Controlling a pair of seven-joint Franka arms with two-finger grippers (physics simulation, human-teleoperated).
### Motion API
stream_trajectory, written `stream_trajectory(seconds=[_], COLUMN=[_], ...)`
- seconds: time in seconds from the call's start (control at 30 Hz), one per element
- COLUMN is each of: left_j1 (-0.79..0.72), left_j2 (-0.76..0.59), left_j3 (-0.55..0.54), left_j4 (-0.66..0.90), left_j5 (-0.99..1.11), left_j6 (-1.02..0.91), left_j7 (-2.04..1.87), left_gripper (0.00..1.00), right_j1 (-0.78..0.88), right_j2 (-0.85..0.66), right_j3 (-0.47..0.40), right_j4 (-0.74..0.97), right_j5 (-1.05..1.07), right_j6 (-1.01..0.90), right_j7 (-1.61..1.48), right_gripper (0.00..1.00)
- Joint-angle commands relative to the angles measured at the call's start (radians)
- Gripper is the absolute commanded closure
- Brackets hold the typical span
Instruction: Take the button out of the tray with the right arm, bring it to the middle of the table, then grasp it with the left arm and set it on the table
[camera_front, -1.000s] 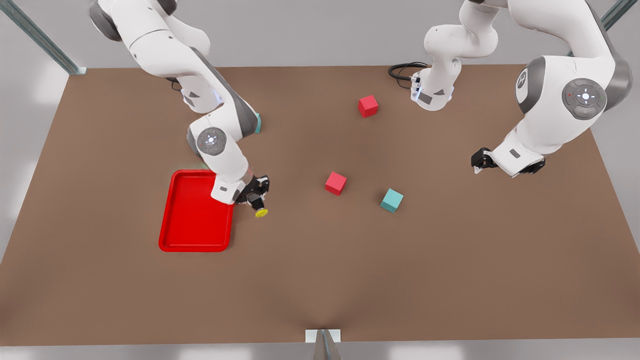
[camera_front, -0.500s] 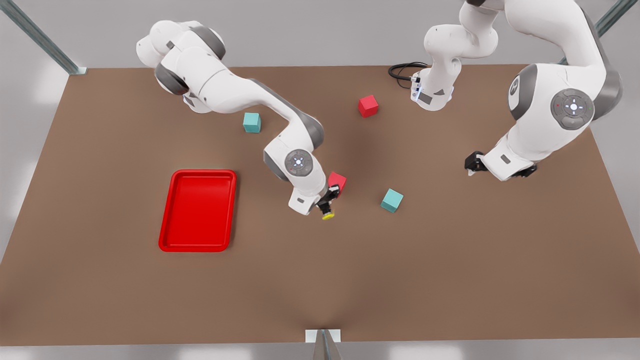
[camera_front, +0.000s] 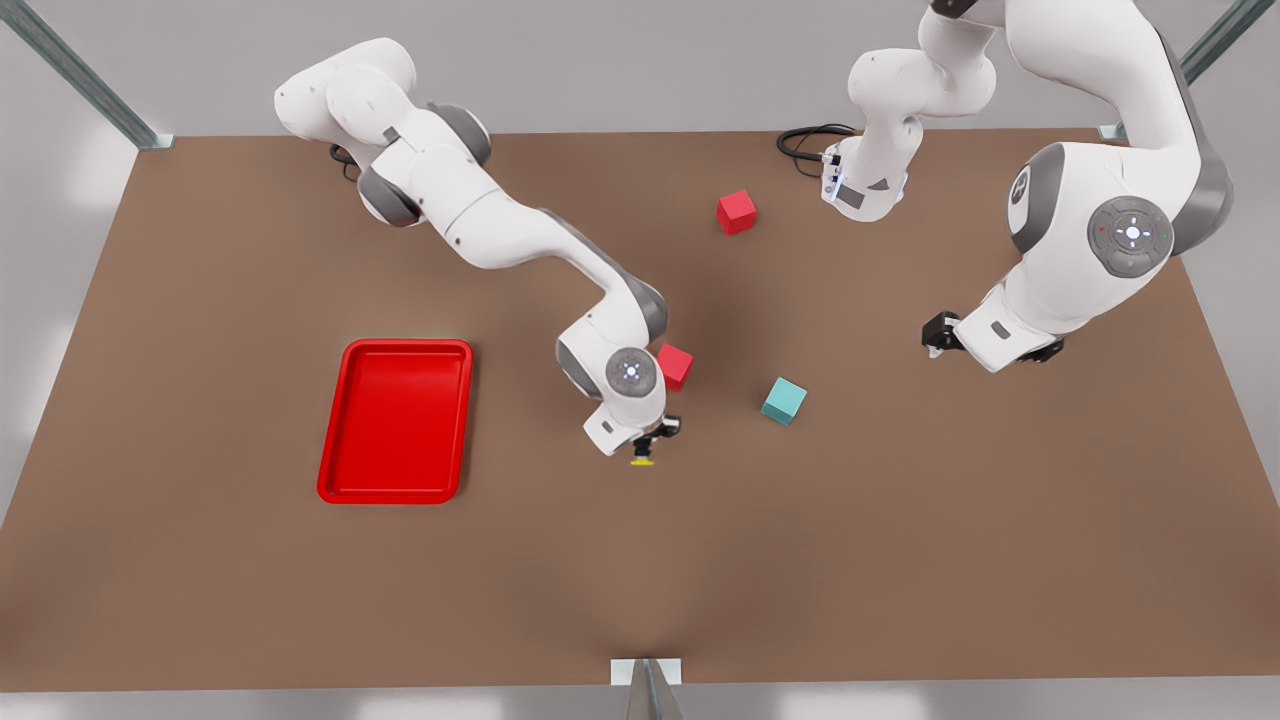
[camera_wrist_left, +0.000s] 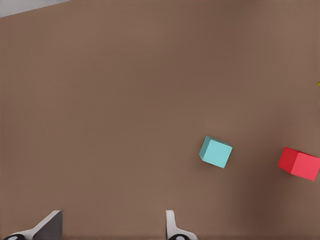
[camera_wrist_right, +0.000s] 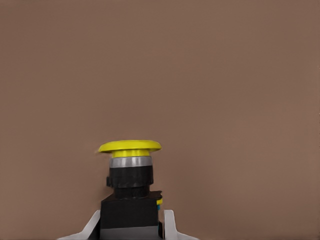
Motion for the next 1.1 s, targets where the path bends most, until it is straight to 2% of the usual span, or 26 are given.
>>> stream_trajectory(seconds=[0.0, 0.13, 0.2, 0.23, 0.27, 0.3, 0.37, 0.43, 0.47, 0.5, 0.57, 0.6, 0.63, 0.67, 0.7, 0.77, 0.87, 1.0, 1.07], left_j1=[0.000, -0.001, -0.001, -0.004, -0.006, -0.006, -0.006, -0.006, -0.018, -0.049, -0.228, -0.303, -0.368, -0.440, -0.489, -0.512, -0.537, -0.532, -0.531], left_j2=[0.000, -0.001, 0.005, 0.006, 0.006, 0.009, 0.014, 0.014, 0.014, 0.020, 0.116, 0.199, 0.284, 0.365, 0.426, 0.560, 0.673, 0.746, 0.761], left_j3=[0.000, 0.000, 0.000, 0.000, 0.000, 0.000, 0.000, 0.000, 0.000, 0.000, 0.000, 0.000, 0.000, -0.002, -0.002, -0.039, -0.054, -0.049, -0.046], left_j4=[0.000, 0.000, 0.000, 0.000, 0.000, 0.000, 0.000, 0.000, 0.002, 0.004, 0.065, 0.138, 0.192, 0.200, 0.200, 0.241, 0.280, 0.281, 0.280], left_j5=[0.001, 0.002, 0.004, 0.004, 0.004, 0.004, 0.004, 0.004, 0.004, 0.002, -0.001, -0.002, -0.004, -0.006, -0.006, -0.047, -0.041, -0.032, -0.030], left_j6=[0.000, 0.000, 0.003, 0.008, 0.008, 0.009, 0.017, 0.017, 0.017, 0.017, 0.015, 0.019, 0.038, 0.147, 0.239, 0.465, 0.566, 0.690, 0.739], left_j7=[-0.003, -0.003, -0.001, -0.001, -0.003, -0.003, -0.003, -0.003, -0.004, -0.064, -0.555, -0.706, -0.756, -0.831, -0.944, -1.190, -1.218, -1.251, -1.242], left_gripper=[0.00, 0.00, 0.00, 0.00, 0.00, 0.00, 0.00, 0.00, 0.00, 0.00, 0.00, 0.00, 0.00, 0.00, 0.00, 0.00, 0.00, 0.00, 0.00], right_j1=[0.005, 0.015, 0.015, 0.017, 0.020, 0.020, 0.020, 0.017, 0.014, -0.006, -0.121, -0.230, -0.357, -0.501, -0.572, -0.597, -0.627, -0.680, -0.670], right_j2=[0.008, 0.030, 0.030, 0.030, 0.030, 0.030, -0.002, -0.122, -0.197, -0.260, -0.422, -0.542, -0.743, -0.866, -0.972, -0.975, -0.972, -0.935, -0.932], right_j3=[-0.015, -0.018, -0.020, -0.024, -0.028, -0.028, -0.021, -0.011, 0.018, 0.025, 0.015, -0.001, 0.003, 0.046, 0.058, 0.054, 0.054, 0.051, 0.052], right_j4=[0.001, 0.001, 0.001, 0.001, 0.001, 0.001, -0.001, -0.009, -0.010, -0.007, -0.010, -0.123, -0.380, -0.556, -0.734, -0.714, -0.611, -0.587, -0.587], right_j5=[-0.003, -0.004, -0.004, -0.004, -0.004, -0.004, -0.003, 0.008, 0.008, 0.009, 0.014, 0.011, 0.002, 0.003, 0.005, 0.013, 0.026, 0.029, -0.035], right_j6=[0.004, 0.012, 0.012, 0.012, 0.012, 0.012, 0.012, -0.004, -0.063, -0.207, -0.450, -0.490, -0.466, -0.400, -0.258, -0.255, -0.387, -0.384, -0.384], right_j7=[0.262, 0.263, 0.263, 0.263, 0.263, 0.263, 0.257, 0.253, 0.213, 0.121, -0.254, -0.489, -0.703, -0.812, -0.889, -0.870, -0.734, -0.735, -0.731], right_gripper=[0.48, 0.48, 0.44, 0.36, 0.03, 0.00, 0.00, 0.00, 0.00, 0.00, 0.00, 0.00, 0.00, 0.00, 0.00, 0.00, 0.00, 0.00, 0.00])
